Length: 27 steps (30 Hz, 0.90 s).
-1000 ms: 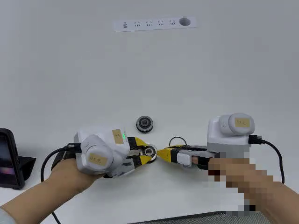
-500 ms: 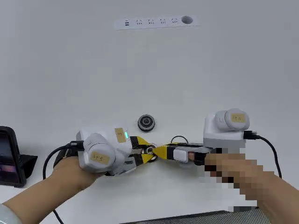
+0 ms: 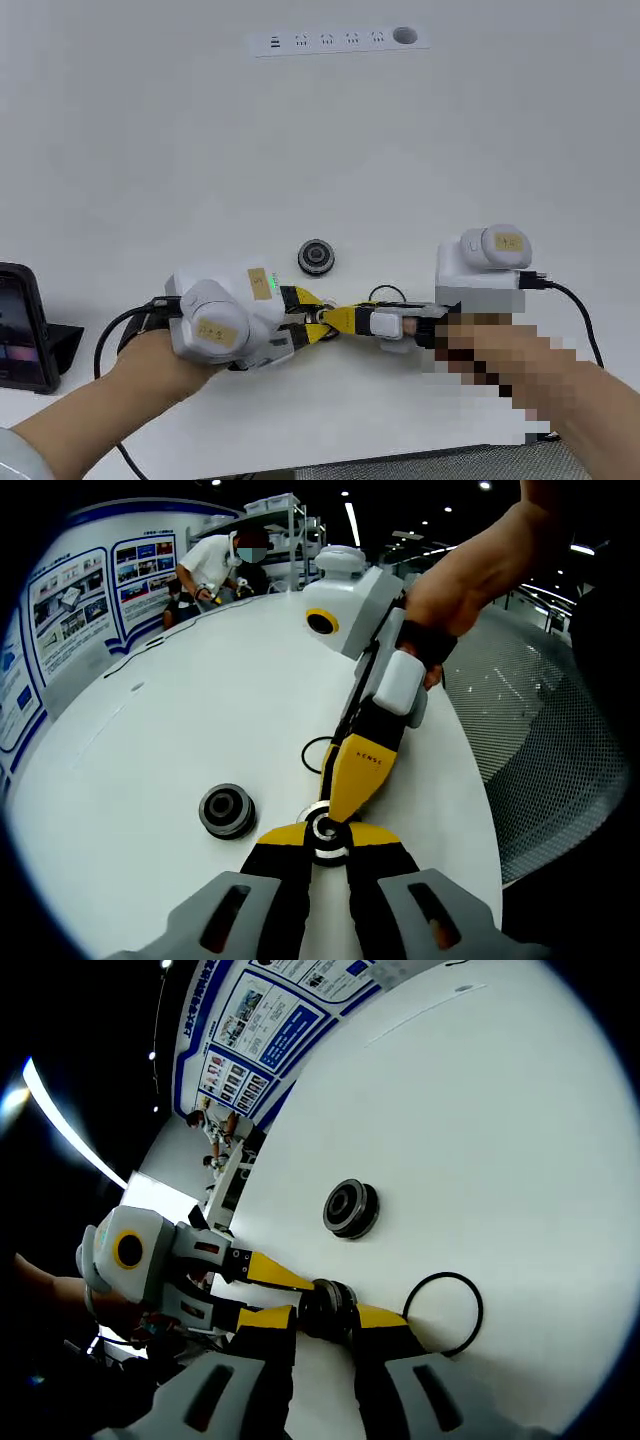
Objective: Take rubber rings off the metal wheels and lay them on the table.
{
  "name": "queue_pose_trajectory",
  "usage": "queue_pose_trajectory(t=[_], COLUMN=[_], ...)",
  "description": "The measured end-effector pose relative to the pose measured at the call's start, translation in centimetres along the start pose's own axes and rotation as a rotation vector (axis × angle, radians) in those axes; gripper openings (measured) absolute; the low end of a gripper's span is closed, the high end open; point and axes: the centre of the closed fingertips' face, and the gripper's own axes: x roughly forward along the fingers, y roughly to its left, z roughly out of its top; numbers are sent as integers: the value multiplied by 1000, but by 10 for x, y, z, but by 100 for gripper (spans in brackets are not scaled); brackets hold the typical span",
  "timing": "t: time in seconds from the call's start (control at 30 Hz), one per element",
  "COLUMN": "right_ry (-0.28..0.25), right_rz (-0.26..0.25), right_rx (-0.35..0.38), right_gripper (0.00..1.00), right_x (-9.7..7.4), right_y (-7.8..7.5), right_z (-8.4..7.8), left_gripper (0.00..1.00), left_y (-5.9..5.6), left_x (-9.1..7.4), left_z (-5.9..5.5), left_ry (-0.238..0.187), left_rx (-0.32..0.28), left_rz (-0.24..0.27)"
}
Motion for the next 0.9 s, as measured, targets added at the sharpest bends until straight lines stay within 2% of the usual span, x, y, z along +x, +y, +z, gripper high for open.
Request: queue_pose_trajectory(t=[0.43,0.9], right_ry=[-6,-8], right_rz=[6,-20], right_rx=[15,30], right_gripper=[19,5], right_x=[-5,-6], right_y=[2,-8], right_z=[-1,-1], left_gripper=[13,13], left_y=[0,0], left_x=[0,0], left_z=[0,0], left_ry=[3,5], left_rx=[0,0], left_rz=[1,2])
